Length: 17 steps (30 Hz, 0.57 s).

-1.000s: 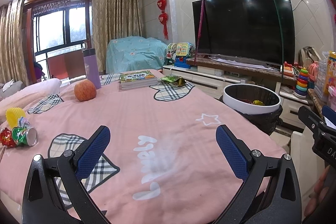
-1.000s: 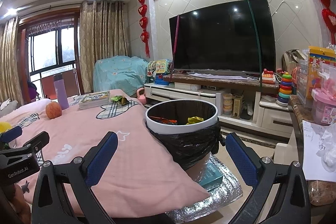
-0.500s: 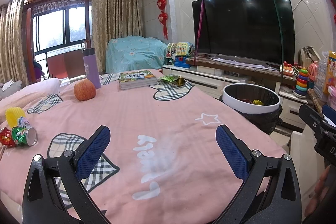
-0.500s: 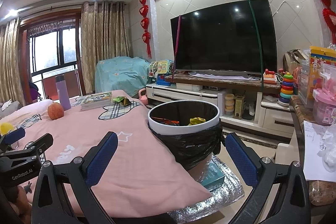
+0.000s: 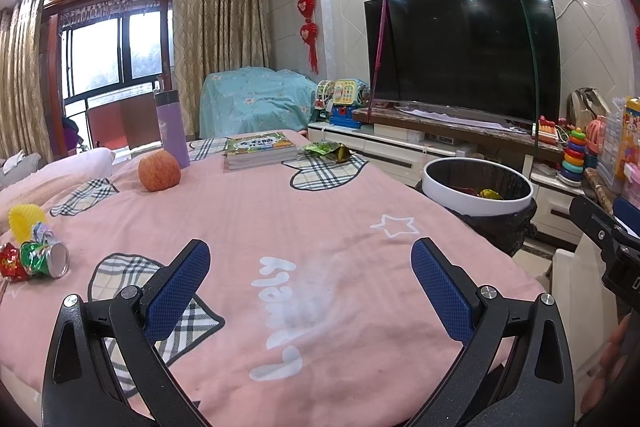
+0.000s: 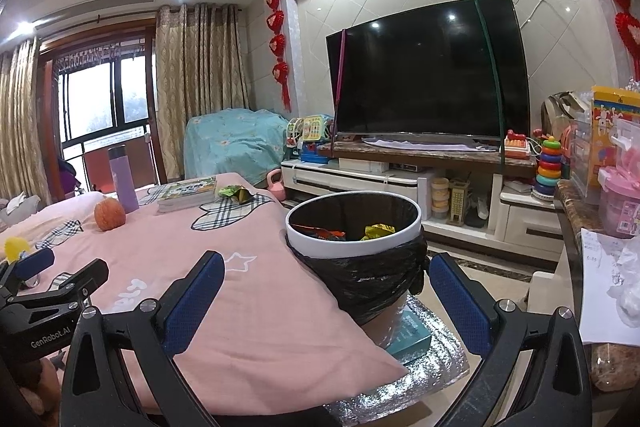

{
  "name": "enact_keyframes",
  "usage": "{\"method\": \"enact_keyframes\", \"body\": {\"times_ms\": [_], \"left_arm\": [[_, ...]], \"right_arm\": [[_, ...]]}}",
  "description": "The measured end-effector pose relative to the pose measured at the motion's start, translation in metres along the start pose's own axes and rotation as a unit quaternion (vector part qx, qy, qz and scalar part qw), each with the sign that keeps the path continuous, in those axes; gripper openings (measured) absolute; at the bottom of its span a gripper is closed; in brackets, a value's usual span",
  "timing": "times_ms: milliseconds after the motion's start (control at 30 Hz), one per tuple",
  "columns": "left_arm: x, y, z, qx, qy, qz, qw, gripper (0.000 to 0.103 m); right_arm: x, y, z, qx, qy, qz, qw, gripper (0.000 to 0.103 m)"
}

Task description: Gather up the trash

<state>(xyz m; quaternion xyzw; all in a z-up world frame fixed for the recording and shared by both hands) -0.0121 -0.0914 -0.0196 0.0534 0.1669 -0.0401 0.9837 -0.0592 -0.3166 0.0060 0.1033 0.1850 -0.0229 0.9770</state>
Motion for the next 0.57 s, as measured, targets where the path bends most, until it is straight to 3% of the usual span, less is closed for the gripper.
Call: {"method": "enact_keyframes", "body": {"times_ms": [567], "left_arm": [[0.0095, 0.0032, -0.0001, 0.000, 0.009, -0.011, 0.9999, 0.103]], "right_arm": [[0.0051, -0.0031, 0.0003, 0.008, 0.011, 0.008, 1.000, 0.103]]}}
Point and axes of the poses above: each gripper's, at about its wrist camera, not at the fingertips, and x roughly the way its jaws point, y to its left, z to its top, the point moved 1 cm from there along x, roughly the way its jaws point, and after that the axes turned 6 degrees about z, right-handed, at the moved point
